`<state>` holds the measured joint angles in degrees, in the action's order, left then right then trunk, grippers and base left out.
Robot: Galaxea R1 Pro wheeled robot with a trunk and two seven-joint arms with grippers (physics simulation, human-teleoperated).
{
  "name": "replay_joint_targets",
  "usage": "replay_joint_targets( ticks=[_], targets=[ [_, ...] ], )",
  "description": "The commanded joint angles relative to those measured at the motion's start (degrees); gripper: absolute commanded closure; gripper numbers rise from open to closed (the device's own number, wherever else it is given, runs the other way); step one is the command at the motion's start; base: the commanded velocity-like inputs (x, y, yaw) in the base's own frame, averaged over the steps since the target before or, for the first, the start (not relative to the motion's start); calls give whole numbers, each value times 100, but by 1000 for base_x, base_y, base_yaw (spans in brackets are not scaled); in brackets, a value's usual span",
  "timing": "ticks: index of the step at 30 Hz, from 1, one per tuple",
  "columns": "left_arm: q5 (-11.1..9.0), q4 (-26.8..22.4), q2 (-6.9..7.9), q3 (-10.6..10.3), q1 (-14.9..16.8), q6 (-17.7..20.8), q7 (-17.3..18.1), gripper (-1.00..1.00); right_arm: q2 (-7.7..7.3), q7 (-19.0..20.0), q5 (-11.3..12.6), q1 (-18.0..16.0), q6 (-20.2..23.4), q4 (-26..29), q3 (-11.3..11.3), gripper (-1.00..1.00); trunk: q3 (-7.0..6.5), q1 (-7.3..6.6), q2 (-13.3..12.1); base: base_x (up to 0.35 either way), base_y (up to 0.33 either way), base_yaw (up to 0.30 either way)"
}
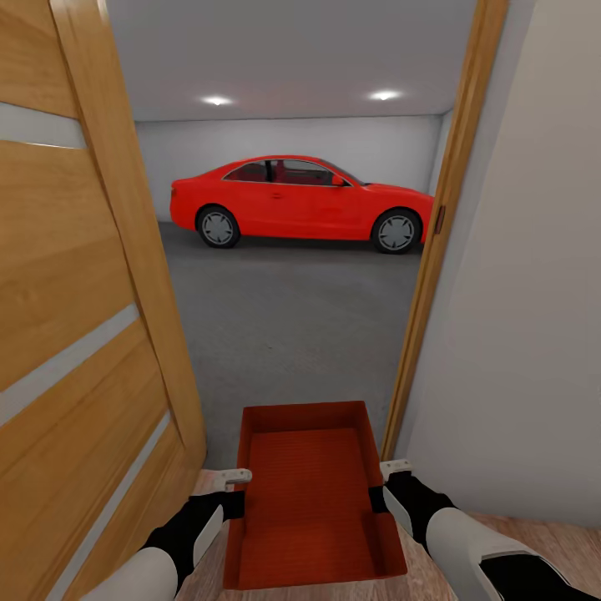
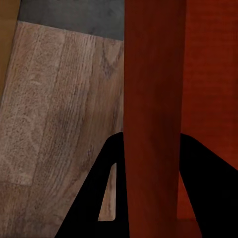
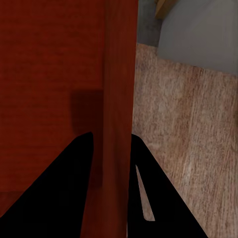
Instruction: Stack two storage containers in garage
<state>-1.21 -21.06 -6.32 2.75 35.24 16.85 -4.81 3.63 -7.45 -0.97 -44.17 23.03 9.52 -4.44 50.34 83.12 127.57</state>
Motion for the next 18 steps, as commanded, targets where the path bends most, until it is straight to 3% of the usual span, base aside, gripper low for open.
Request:
replay_joint_targets(
  ticks=[1, 9, 18],
  targets=[
    [60, -12, -1, 36, 0, 38, -28, 100, -3, -11, -26, -4, 44, 15, -5, 100, 5, -1, 2, 0, 0, 0],
    [60, -12, -1, 35, -1, 38, -28, 100, -3, -9, -26, -4, 44, 15, -5, 100, 5, -1, 2, 0, 0, -13],
    [60, -12, -1, 35, -3, 38, -28, 100, -3, -11, -26, -4, 44, 15, -5, 100, -9, -1, 2, 0, 0, -112]
  ],
)
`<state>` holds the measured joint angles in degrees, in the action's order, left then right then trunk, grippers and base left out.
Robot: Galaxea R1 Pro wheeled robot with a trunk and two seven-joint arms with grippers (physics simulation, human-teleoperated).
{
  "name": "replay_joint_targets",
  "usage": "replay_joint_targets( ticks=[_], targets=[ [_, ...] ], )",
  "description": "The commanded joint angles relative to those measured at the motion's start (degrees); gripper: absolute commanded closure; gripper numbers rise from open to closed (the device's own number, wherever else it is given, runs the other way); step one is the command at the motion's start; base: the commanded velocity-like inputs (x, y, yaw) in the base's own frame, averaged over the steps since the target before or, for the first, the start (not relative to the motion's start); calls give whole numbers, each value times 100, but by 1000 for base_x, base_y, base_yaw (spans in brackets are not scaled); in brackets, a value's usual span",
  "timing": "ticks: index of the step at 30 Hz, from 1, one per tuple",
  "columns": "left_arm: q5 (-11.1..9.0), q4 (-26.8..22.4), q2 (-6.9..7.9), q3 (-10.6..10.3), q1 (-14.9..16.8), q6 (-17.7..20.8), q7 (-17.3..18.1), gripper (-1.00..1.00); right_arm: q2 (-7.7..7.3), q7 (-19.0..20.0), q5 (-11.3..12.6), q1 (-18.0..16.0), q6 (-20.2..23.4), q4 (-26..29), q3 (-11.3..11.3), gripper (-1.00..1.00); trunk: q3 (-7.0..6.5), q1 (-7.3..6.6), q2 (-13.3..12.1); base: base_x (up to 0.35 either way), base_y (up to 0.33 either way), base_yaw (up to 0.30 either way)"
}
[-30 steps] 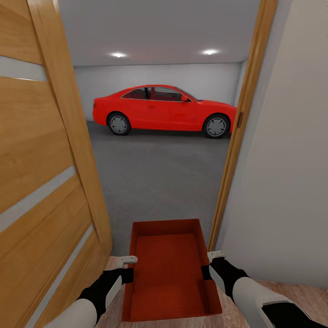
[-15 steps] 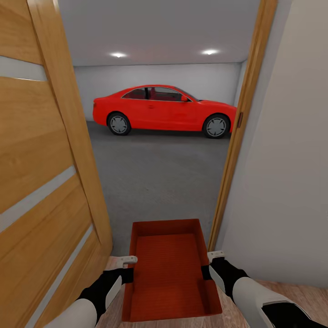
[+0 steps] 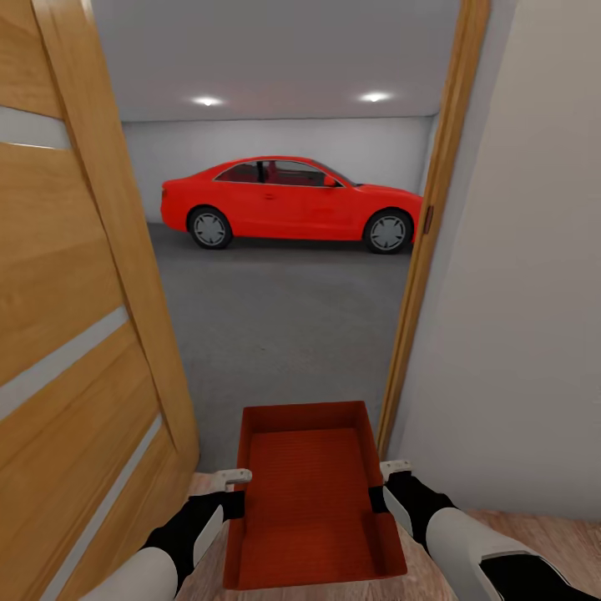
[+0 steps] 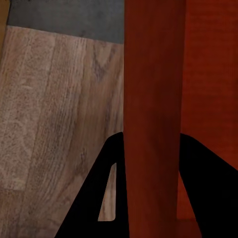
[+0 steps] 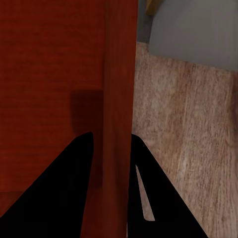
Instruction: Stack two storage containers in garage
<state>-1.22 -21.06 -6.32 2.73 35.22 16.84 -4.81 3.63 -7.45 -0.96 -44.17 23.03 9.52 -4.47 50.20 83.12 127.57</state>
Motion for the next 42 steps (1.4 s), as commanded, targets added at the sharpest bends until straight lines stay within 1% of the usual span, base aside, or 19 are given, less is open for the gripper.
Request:
replay_joint_targets(
  ticks=[1, 11, 42],
  targets=[
    [60, -12, -1, 36, 0, 38, -29, 100, -3, -11, -27, -4, 44, 15, -1, 100, 5, -1, 2, 16, 0, -23],
    [60, -12, -1, 35, 0, 38, -29, 100, -3, -11, -27, -4, 44, 15, -1, 100, 4, -1, 2, 110, 57, -5],
    [59, -12, -1, 36, 3, 38, -29, 100, -3, -11, -27, -4, 44, 15, -1, 100, 4, -1, 2, 17, 24, 0]
  ],
)
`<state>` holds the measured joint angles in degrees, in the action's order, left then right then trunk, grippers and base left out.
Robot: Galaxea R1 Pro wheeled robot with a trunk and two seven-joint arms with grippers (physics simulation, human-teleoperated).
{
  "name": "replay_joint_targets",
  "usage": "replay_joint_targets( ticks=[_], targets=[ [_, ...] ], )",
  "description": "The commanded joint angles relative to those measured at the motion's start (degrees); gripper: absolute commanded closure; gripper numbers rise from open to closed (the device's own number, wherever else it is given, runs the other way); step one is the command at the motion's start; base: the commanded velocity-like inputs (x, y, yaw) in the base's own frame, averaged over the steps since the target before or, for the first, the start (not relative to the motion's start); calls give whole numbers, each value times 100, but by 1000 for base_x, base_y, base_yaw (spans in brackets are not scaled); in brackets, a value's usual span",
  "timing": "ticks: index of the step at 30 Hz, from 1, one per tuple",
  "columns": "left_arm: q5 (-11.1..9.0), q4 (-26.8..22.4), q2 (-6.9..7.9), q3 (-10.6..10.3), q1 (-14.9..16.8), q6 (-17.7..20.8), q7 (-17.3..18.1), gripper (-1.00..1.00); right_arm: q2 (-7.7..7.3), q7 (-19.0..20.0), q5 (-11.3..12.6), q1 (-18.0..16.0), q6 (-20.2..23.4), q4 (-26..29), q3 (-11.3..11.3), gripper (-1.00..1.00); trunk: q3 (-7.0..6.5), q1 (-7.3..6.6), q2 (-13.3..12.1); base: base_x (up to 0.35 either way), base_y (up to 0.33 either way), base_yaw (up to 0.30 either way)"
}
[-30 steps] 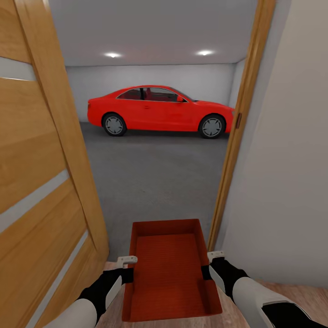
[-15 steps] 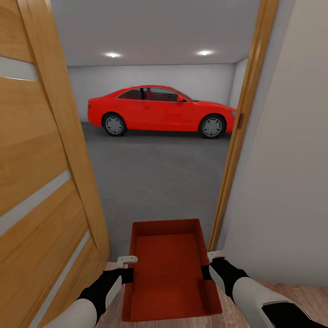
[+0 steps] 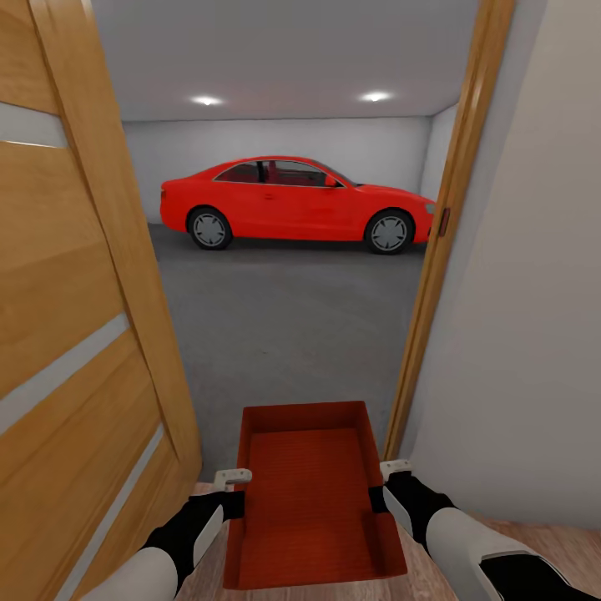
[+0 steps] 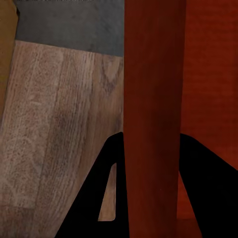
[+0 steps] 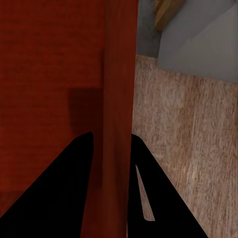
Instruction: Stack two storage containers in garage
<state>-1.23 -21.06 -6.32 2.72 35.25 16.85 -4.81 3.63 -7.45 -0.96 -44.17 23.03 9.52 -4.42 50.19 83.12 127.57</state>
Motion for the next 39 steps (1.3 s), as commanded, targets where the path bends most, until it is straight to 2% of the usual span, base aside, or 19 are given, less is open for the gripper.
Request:
replay_joint_targets(
  ticks=[1, 13, 39],
  targets=[
    [61, -12, -1, 36, -2, 38, -29, 100, -3, -11, -27, -4, 44, 15, -6, 100, 5, -1, 2, 3, 2, -5],
    [61, -12, -1, 41, -2, 38, -29, 100, -3, -11, -27, -4, 44, 15, -6, 100, 0, -1, 2, 5, 0, -39],
    [61, -12, -1, 44, -3, 38, -29, 100, -3, -11, -27, -4, 44, 15, -6, 100, 0, -1, 2, 121, 0, -1]
  ],
)
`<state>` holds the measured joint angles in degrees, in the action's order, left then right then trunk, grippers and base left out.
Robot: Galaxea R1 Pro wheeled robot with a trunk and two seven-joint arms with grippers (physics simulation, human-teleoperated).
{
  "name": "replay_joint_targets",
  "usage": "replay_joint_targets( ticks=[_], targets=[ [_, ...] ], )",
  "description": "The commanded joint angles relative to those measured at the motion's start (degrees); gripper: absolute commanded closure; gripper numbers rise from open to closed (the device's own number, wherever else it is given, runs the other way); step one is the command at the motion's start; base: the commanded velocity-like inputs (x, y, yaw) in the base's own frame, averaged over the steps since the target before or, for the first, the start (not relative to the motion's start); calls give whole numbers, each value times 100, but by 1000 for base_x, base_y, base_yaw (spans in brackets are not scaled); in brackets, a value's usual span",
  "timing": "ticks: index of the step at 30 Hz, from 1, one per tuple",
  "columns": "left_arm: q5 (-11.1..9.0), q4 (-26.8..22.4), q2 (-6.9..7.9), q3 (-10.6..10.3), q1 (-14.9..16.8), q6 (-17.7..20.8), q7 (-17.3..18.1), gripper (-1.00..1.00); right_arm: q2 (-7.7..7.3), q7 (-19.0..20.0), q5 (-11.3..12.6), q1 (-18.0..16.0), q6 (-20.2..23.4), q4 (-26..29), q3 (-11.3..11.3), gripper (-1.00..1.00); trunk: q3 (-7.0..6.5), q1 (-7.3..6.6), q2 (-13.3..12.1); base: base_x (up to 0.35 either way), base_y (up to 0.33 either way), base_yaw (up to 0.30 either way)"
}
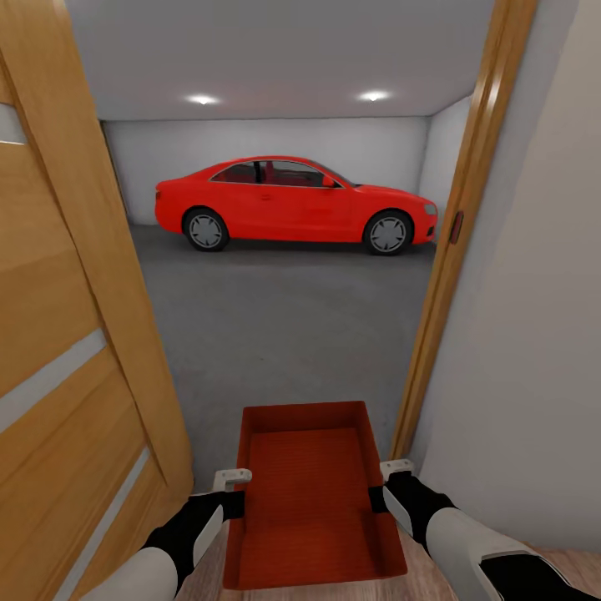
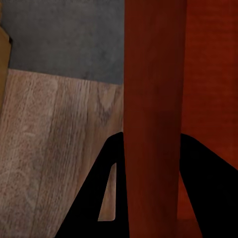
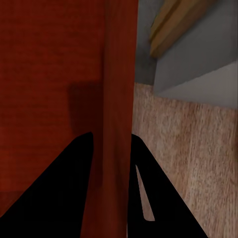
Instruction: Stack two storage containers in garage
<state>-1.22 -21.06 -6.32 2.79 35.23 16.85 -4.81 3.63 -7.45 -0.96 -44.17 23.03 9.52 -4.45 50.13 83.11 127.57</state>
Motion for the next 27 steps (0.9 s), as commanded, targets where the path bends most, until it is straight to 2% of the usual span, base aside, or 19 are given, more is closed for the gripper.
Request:
replay_joint_targets(
  ticks=[1, 12, 27],
  targets=[
    [60, -12, -1, 38, 0, 38, -28, 100, -3, -9, -27, -4, 44, 15, -4, 100, 5, 0, 2, 50, 0, 0],
    [60, -12, -1, 34, 1, 37, -28, 100, -3, -10, -27, -4, 44, 15, -4, 100, 5, 0, 2, 131, 0, 0],
    [60, -12, -1, 36, -2, 38, -28, 100, -3, -11, -27, -4, 44, 15, -4, 100, 5, 0, 2, 11, 58, 0]
  ],
)
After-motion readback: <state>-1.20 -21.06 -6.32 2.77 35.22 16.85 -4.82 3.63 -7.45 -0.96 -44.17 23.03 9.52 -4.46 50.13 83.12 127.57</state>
